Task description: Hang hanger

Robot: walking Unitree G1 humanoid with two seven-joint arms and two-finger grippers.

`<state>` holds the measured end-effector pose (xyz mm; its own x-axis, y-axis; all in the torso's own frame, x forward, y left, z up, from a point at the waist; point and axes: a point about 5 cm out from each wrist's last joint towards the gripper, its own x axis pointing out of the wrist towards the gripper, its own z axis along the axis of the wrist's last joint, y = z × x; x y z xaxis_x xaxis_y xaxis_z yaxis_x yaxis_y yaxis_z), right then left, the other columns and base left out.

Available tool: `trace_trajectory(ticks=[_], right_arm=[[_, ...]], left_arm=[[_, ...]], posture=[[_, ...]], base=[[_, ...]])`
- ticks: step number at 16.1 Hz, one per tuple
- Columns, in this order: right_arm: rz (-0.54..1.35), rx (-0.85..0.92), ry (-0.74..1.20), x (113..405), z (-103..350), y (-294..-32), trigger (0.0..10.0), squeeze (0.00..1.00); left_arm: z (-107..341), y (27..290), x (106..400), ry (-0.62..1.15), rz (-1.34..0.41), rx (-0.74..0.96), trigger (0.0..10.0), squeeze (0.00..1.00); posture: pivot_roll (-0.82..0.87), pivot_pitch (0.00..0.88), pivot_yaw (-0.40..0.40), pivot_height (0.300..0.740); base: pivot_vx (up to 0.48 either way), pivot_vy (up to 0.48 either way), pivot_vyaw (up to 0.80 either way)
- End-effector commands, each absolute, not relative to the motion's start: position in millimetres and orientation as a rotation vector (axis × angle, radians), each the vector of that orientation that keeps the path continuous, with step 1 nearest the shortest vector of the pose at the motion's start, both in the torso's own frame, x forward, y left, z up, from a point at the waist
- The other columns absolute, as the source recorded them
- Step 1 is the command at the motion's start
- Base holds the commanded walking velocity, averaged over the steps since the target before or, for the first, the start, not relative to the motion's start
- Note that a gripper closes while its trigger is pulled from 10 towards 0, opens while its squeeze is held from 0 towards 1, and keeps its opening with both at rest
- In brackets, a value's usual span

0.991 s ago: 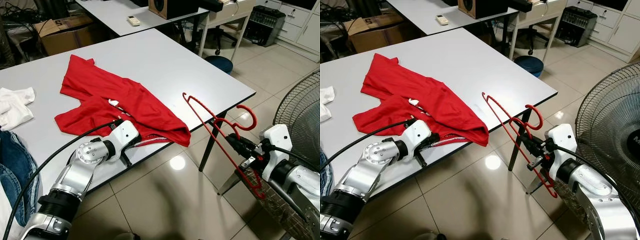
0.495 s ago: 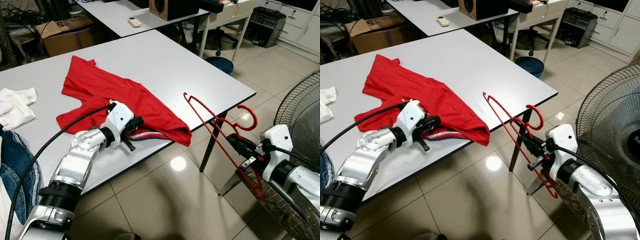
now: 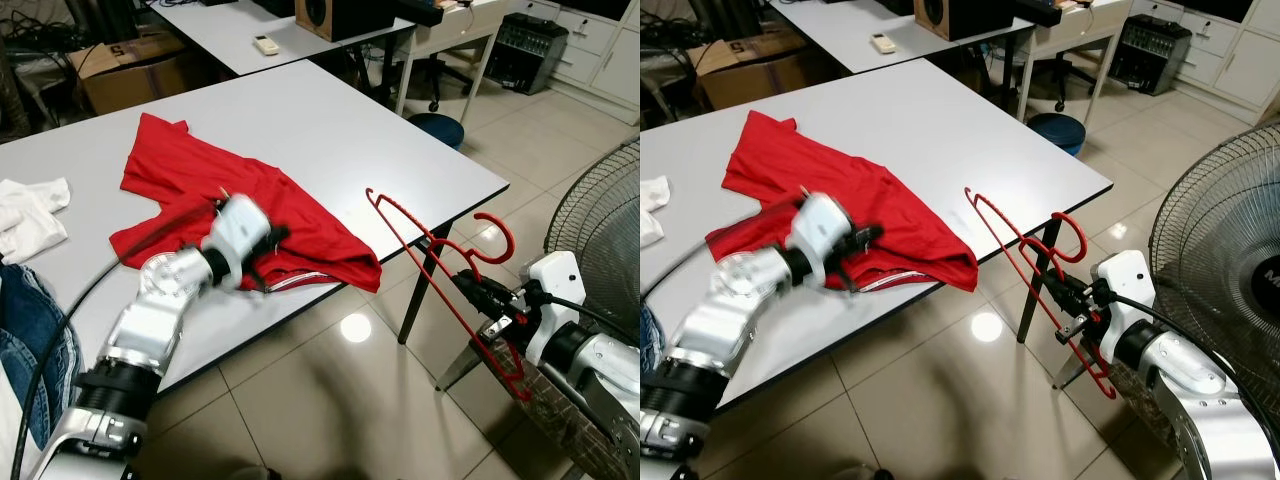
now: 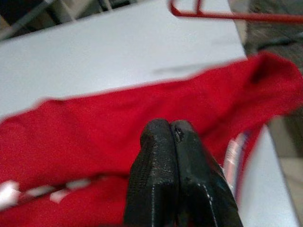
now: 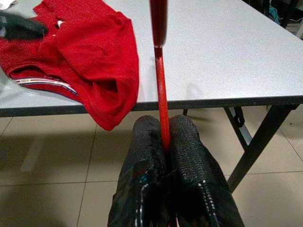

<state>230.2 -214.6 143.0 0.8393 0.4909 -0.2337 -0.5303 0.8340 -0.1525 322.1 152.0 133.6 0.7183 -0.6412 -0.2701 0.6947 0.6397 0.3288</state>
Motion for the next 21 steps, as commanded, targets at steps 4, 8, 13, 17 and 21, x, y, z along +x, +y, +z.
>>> trace_trajectory(ticks=[4,8,13,17,21], right_arm=[[0.54,-0.22,0.177,230.9,146.5,-219.5,10.0,0.0],[0.543,-0.221,0.176,231.2,147.1,-218.9,10.0,0.0],[0.546,-0.22,0.176,231.9,146.8,-217.9,10.0,0.0],[0.545,-0.221,0.177,231.8,146.5,-218.1,10.0,0.0],[0.546,-0.225,0.177,232.3,146.7,-217.7,10.0,0.0]], left_arm=[[119.6,148.9,313.0,0.194,-0.848,0.526,10.0,1.0],[120.1,155.9,315.2,0.193,-0.823,0.627,10.0,1.0],[119.1,155.6,319.2,0.186,-0.793,0.714,10.0,0.03],[113.5,156.1,316.5,0.214,-0.826,0.783,10.0,0.0],[115.0,160.1,325.0,0.22,-0.754,0.88,10.0,0.0]], posture=[[-0.09,0.045,0.046,0.74],[-0.09,0.044,0.043,0.74],[-0.09,0.045,0.043,0.74],[-0.09,0.045,0.044,0.74],[-0.09,0.045,0.046,0.74]], base=[[0.0,0.0,0.0],[0.0,0.0,0.0],[0.0,0.0,0.0],[0.0,0.0,0.0],[0.0,0.0,0.0]])
